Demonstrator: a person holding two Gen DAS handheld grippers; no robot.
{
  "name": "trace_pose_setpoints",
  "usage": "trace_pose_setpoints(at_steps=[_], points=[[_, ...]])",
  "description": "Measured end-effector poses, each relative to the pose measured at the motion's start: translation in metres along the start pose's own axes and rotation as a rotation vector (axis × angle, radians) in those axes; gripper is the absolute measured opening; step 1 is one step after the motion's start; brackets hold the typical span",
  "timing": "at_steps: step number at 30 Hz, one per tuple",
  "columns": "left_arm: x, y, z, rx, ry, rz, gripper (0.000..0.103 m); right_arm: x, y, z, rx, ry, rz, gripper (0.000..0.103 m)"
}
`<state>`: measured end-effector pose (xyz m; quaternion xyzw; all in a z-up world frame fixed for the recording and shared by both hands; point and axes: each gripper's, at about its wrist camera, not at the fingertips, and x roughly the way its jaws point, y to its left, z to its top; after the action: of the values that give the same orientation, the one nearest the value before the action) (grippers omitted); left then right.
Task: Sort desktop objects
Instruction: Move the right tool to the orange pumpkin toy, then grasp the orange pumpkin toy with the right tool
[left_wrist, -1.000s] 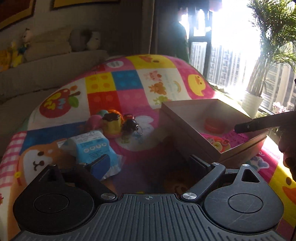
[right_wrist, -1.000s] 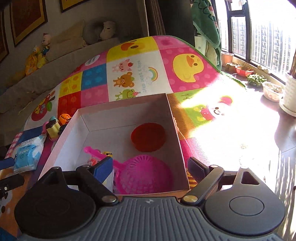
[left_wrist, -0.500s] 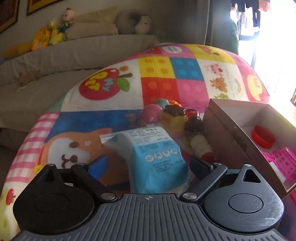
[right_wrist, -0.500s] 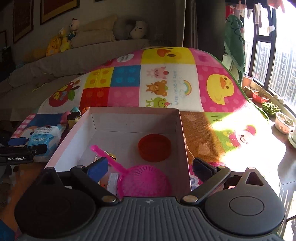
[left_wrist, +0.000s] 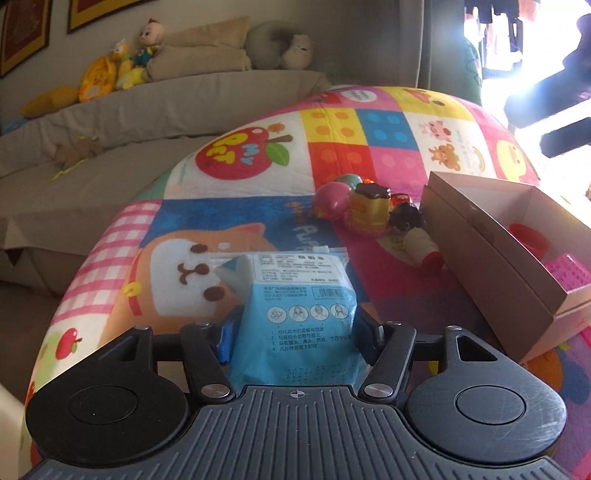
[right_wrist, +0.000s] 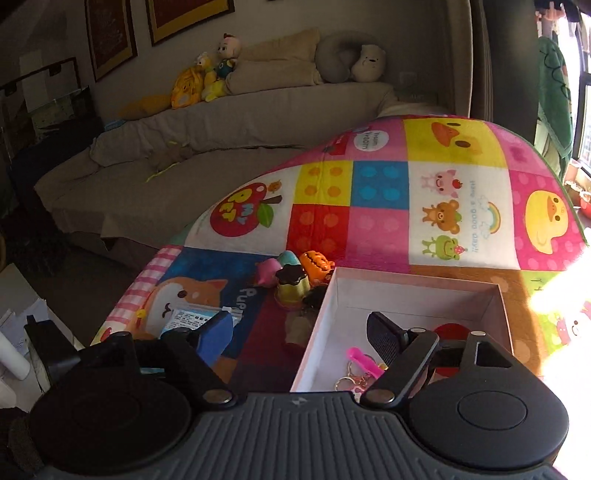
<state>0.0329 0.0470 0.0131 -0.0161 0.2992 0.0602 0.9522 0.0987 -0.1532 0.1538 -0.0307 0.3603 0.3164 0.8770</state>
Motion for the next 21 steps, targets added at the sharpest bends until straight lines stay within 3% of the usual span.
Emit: trace_pose_setpoints(at_steps=[4, 8, 9, 11, 15, 17, 21], points=[[-0.021, 0.000, -0.011, 0.030, -0.049, -0.014, 0.097, 0.071, 0.008, 0.049, 0.035, 0.099, -0.032, 0.076], [-0.017, 0.008, -0.009, -0.025, -0.041, -0.031, 0.098, 0.146, -0.023, 0.087, 0.231, 0.170, -0.103, 0.076], [-0.016, 0.011, -0.009, -0.045, -0.033, -0.031, 0.099, 0.163, -0.033, 0.091, 0.289, 0.186, -0.113, 0.082], [-0.016, 0.015, -0.009, -0.072, -0.027, -0.041, 0.100, 0.196, -0.055, 0.095, 0.402, 0.234, -0.129, 0.088], [-0.016, 0.017, -0.011, -0.086, -0.027, -0.054, 0.101, 0.243, -0.069, 0.089, 0.482, 0.349, -0.200, 0.088], [-0.017, 0.017, -0.012, -0.087, -0.027, -0.058, 0.101, 0.254, -0.060, 0.082, 0.456, 0.387, -0.207, 0.081], [-0.019, 0.018, -0.012, -0.092, -0.023, -0.065, 0.102, 0.253, -0.029, 0.079, 0.318, 0.382, -0.179, 0.050]])
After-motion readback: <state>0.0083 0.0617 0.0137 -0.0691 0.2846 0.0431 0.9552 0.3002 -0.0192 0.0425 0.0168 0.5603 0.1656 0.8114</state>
